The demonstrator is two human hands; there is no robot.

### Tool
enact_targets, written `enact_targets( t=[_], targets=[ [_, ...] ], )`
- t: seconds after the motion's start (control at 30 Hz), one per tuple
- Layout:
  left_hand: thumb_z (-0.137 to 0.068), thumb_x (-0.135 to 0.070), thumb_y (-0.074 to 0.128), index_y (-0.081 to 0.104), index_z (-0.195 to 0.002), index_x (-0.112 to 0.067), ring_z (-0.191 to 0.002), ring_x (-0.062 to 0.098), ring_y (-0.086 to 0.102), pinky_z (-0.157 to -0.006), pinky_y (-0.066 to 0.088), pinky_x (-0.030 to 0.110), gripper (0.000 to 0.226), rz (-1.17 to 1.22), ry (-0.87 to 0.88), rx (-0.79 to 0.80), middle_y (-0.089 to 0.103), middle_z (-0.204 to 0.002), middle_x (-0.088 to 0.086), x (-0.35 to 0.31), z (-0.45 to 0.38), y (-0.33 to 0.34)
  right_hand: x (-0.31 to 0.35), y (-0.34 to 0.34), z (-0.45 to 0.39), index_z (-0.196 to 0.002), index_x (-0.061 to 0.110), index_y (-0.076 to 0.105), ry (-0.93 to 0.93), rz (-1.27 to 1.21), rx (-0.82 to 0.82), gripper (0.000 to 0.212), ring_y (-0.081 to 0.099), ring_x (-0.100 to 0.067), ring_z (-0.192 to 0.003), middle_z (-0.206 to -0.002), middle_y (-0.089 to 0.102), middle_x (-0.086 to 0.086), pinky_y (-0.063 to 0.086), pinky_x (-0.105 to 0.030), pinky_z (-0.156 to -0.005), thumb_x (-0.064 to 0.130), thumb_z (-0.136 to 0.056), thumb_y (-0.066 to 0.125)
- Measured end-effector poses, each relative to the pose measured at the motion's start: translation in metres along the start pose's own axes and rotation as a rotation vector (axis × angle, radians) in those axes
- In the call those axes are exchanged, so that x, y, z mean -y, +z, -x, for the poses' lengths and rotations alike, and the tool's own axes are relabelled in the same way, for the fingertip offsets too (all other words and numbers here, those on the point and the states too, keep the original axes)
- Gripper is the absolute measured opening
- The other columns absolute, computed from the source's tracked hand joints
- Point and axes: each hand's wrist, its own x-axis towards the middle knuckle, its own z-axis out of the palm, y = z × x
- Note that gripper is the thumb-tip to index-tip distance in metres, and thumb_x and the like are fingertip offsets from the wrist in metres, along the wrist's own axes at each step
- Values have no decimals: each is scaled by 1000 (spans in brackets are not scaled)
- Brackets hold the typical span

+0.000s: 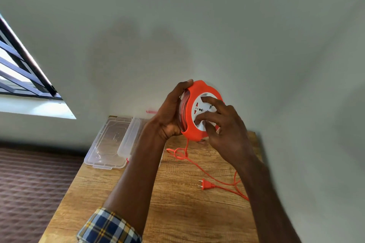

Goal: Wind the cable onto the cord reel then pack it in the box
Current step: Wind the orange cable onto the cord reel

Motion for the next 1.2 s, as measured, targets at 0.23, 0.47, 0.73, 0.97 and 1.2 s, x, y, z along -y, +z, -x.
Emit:
enact_targets(
  t=[0.23, 0.47, 0.73, 0.97, 1.2],
  targets=[
    [-101, -63, 45, 64, -139, -12, -105, 34, 71, -92, 58, 47, 67, 6, 78, -36, 72, -124, 18, -3, 1, -5, 2, 10, 3, -112, 39, 67, 19, -119, 6, 26, 46, -16, -138, -158, 38, 24, 56, -41, -98, 22, -93, 71],
    [-100, -64, 48, 62, -143, -13, -108, 34, 70, -96, 56, 50, 68, 21, 85, -74, 68, -130, 18, 2, -1, -10, -5, 19, 2, -120, 41, 67, 49, -193, -9, 37, 45, -15, -134, -159, 35, 24, 56, -34, -91, 11, -99, 62],
    [-100, -62, 50, 64, -141, -8, -109, 35, 69, -98, 56, 48, 70, 51, 116, -72, 68, -130, 20, 7, -10, 0, 18, 27, -9, -121, 41, 69, 401, -401, -197, 40, 48, -16, -137, -151, 47, 6, 56, -29, -98, 9, -101, 59],
    [-91, -78, 42, 68, -136, -20, -137, 45, 54, -105, 40, 72, 78, 312, 250, -108, 63, -146, 19, 4, -16, -11, -3, 18, 2, -108, 31, 68, 509, -478, -429, 22, 66, -2, -86, -102, 69, 13, 45, -17, -66, 14, -95, 63],
    [-85, -85, 39, 53, -153, -20, -142, 51, 48, -100, 39, 81, 95, 514, 428, -232, 54, -154, 23, 22, -28, -24, 1, 34, 0, -88, 33, 69, 558, -263, 34, 33, 68, -2, -70, -77, 73, 14, 56, -29, -65, 66, -81, 71]
  ],
)
